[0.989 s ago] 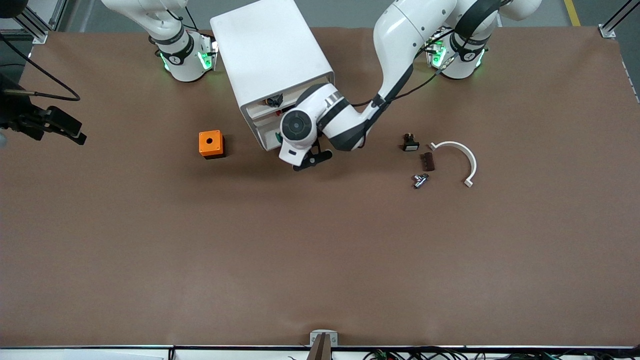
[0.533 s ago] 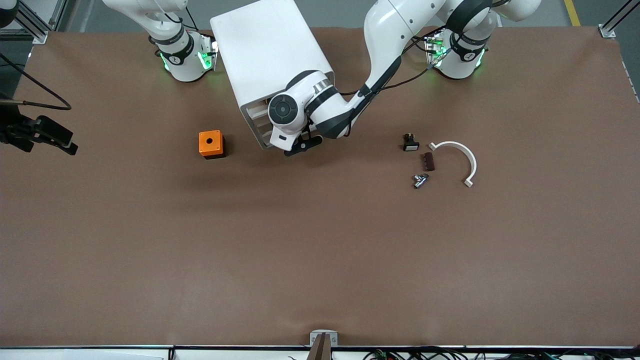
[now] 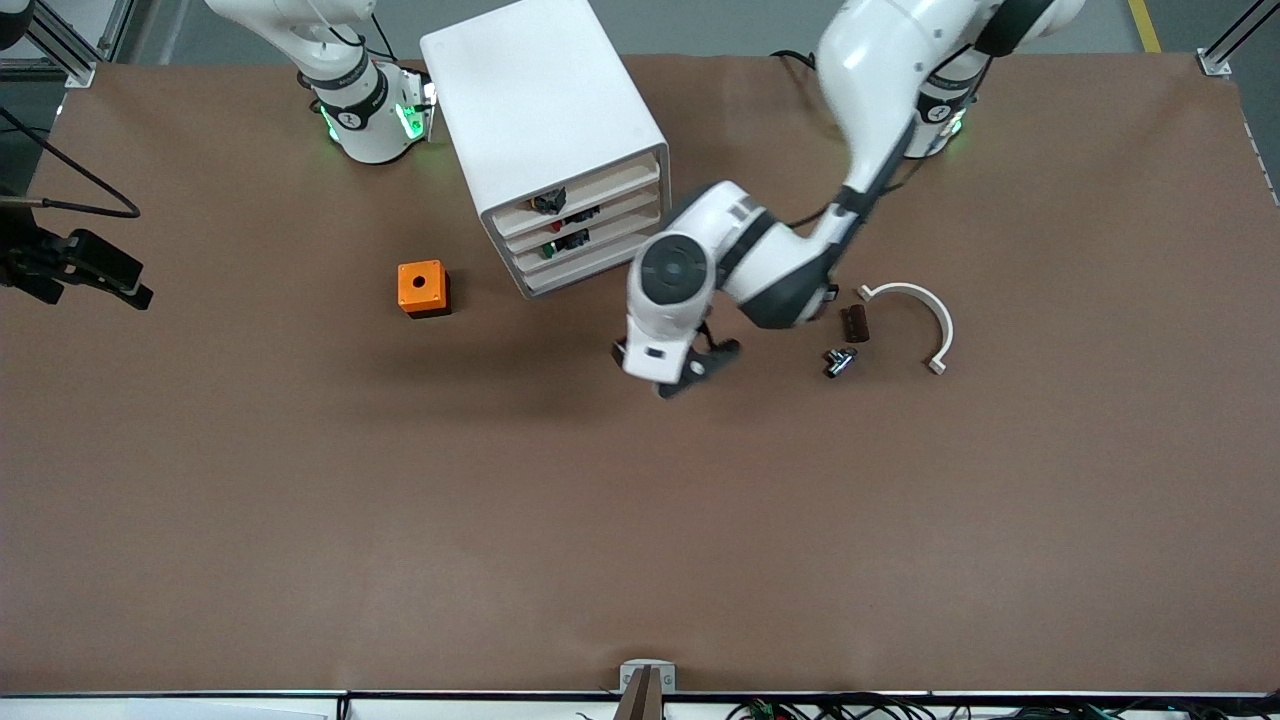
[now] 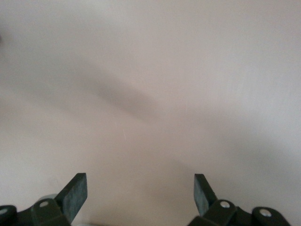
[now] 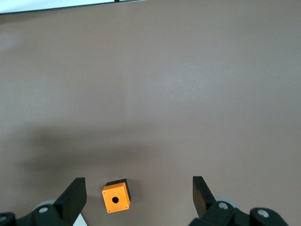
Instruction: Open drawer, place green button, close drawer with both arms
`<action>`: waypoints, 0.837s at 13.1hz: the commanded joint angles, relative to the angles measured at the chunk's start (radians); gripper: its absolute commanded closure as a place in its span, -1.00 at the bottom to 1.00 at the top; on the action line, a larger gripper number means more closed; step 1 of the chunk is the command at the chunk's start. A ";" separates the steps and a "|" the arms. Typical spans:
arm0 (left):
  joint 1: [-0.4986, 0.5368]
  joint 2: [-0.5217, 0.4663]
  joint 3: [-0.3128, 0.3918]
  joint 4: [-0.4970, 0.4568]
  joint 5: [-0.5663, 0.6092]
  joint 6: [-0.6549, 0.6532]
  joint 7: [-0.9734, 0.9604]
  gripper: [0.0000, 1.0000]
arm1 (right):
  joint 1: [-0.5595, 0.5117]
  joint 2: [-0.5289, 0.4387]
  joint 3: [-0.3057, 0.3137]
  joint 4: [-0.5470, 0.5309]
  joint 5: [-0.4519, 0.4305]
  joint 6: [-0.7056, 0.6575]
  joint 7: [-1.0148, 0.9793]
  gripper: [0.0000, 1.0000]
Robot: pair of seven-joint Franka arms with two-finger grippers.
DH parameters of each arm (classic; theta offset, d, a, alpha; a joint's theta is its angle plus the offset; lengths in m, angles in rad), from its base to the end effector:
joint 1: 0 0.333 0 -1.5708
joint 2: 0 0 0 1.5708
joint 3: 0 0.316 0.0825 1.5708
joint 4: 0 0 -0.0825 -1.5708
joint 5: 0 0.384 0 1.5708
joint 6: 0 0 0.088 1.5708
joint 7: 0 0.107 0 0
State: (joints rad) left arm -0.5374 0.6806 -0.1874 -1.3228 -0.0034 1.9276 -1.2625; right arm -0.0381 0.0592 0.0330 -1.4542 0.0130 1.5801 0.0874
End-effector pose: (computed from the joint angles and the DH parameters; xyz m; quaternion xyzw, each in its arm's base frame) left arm 0.5626 -0.4586 0.3335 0.9565 0.2834 -0.0687 0.0062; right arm 0.5746 -0.0022 0.6471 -0.9984 0.0461 -0.0330 0.0088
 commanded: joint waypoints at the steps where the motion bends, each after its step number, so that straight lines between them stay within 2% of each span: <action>1: 0.133 -0.102 -0.009 -0.035 0.028 -0.071 0.104 -1.00 | -0.026 0.008 0.022 0.026 -0.019 -0.020 -0.006 -1.00; 8: 0.456 -0.320 -0.007 -0.033 0.052 -0.338 0.553 -1.00 | -0.020 0.007 0.021 0.026 -0.021 -0.022 -0.009 -1.00; 11: 0.529 -0.395 -0.007 -0.033 0.100 -0.392 0.734 -1.00 | -0.020 0.007 0.022 0.028 -0.022 -0.022 -0.002 -1.00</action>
State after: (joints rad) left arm -0.0352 0.3479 -0.1843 -1.3234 0.0578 1.5599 -0.6127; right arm -0.0405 0.0592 0.0343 -1.4507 0.0126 1.5773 0.0868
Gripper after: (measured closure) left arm 0.000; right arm 0.000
